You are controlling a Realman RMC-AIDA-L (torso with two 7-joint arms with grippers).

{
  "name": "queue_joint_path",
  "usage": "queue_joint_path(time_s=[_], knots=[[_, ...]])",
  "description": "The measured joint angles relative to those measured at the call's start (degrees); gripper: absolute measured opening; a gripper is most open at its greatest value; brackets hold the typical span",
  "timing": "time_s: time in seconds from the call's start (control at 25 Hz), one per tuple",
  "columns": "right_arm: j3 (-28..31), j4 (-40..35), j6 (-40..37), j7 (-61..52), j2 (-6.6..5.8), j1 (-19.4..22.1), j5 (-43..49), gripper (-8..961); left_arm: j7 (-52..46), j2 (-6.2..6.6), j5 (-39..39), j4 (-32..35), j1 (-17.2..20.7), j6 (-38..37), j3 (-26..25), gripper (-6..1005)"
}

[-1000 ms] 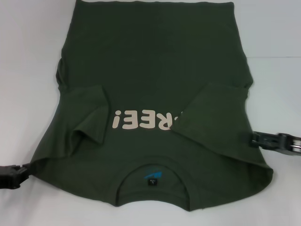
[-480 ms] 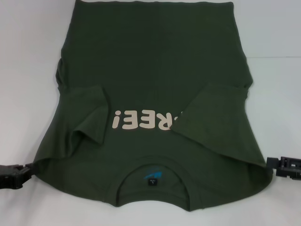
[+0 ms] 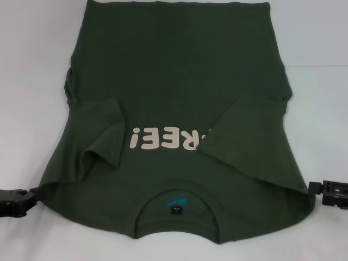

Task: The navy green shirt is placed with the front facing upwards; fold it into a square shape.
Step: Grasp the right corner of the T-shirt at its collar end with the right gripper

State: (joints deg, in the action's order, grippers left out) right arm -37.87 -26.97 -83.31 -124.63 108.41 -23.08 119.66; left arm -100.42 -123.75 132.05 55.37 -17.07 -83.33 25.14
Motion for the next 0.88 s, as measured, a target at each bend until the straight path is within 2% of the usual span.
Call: queue_joint_path(time_s=[0.36,0.84,0.88], knots=[[-0.50,0.17,1.47,-1.48,1.16,-2.09,2.75,927,0.03,0.04,-0.17,0.00,-0.07,0.07,-0.08,29],[-0.50,0.20,1.76,-3.26,1.28,-2.97,3.12,927,0.15,0.10,-0.36,0.00,-0.22,0.34,-0.06,28],[-0.60,0.18,1.74,-3.30,1.28,-3.05,3.22,898,0.15,0.13,-0.37,0.00,-0.30,0.32,-0.08,28]])
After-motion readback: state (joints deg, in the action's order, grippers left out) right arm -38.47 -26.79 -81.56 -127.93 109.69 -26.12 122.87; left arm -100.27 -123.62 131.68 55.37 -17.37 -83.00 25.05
